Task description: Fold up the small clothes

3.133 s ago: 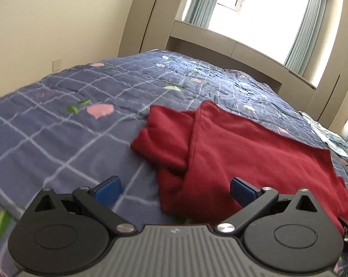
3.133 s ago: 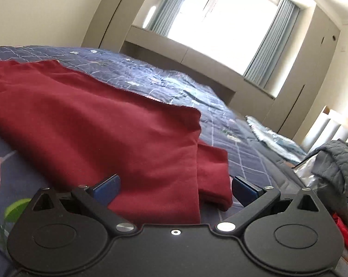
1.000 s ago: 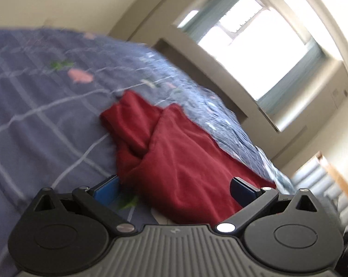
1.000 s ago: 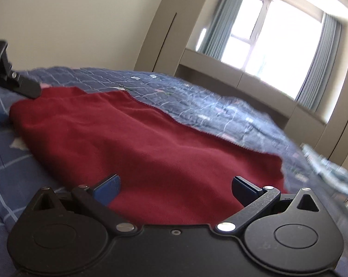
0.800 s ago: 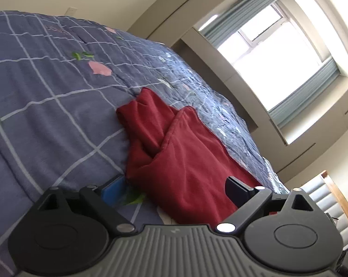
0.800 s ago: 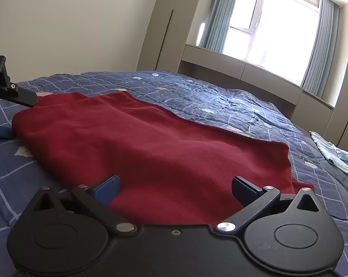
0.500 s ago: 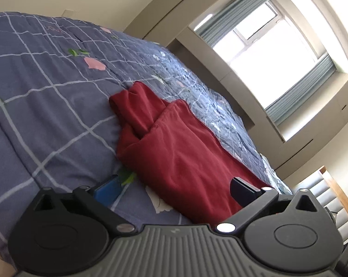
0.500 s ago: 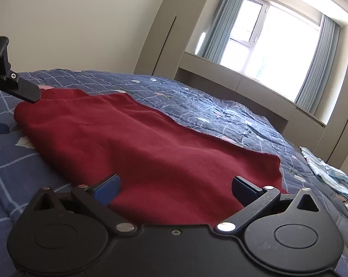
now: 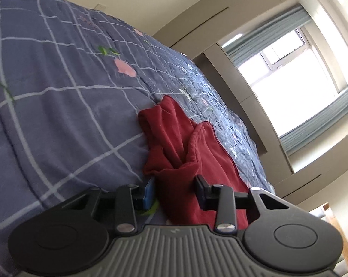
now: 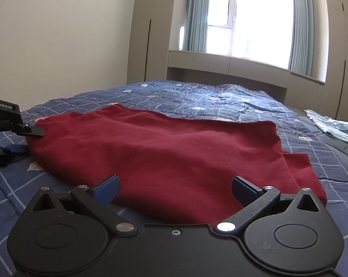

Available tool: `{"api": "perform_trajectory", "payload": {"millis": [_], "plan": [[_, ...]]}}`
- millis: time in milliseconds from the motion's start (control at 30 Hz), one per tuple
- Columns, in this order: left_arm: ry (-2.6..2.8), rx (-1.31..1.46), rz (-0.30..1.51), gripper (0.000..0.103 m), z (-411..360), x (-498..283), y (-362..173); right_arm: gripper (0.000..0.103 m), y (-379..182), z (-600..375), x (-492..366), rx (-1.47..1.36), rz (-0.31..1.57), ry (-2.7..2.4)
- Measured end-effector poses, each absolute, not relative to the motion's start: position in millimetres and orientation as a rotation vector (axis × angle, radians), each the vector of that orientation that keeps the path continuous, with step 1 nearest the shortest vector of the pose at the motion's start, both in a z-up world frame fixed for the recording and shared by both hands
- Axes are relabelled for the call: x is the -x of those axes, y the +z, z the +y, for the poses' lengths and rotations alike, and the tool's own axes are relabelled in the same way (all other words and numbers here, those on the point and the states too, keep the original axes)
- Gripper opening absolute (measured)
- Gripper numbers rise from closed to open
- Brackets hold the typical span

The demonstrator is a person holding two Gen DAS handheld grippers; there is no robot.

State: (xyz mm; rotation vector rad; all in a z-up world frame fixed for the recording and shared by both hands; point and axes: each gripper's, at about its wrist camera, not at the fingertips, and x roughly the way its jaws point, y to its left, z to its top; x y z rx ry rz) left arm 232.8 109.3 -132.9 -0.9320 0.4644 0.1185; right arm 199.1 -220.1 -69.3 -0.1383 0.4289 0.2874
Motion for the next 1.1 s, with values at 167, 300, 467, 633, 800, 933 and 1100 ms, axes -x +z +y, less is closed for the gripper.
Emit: {"api": "perform_trajectory", "payload": {"millis": [167,300,467,633,800,933,1100], "plan": [[0.132,0.829,0.488,0.039,98,-239,-125,0.102,-60,-240,-181,0.094,0.34,0.347],[0.186,0.788,0.517,0.025,93,-242,-116,0.102,-49,-275,-169,0.047,0.289,0.232],[0.215,0.612,0.493,0.013,65,-244,-98,0.103,-55,-309,-165,0.118,0.334,0.04],[0.124,0.436,0.406,0.009,30,-250,-60,0.103,-83,-343,-156,0.033,0.429,0.014],[-0.038,0.312,0.351,0.007,-26,-266,-11,0.103,-85,-356,-147,-0.073,0.375,0.013],[-0.19,0.254,0.333,0.007,-77,-273,15,0.103,-83,-358,-141,-0.079,0.354,0.018],[-0.401,0.138,0.359,0.007,-143,-273,26,0.103,-68,-359,-119,-0.05,0.278,-0.144]]}}
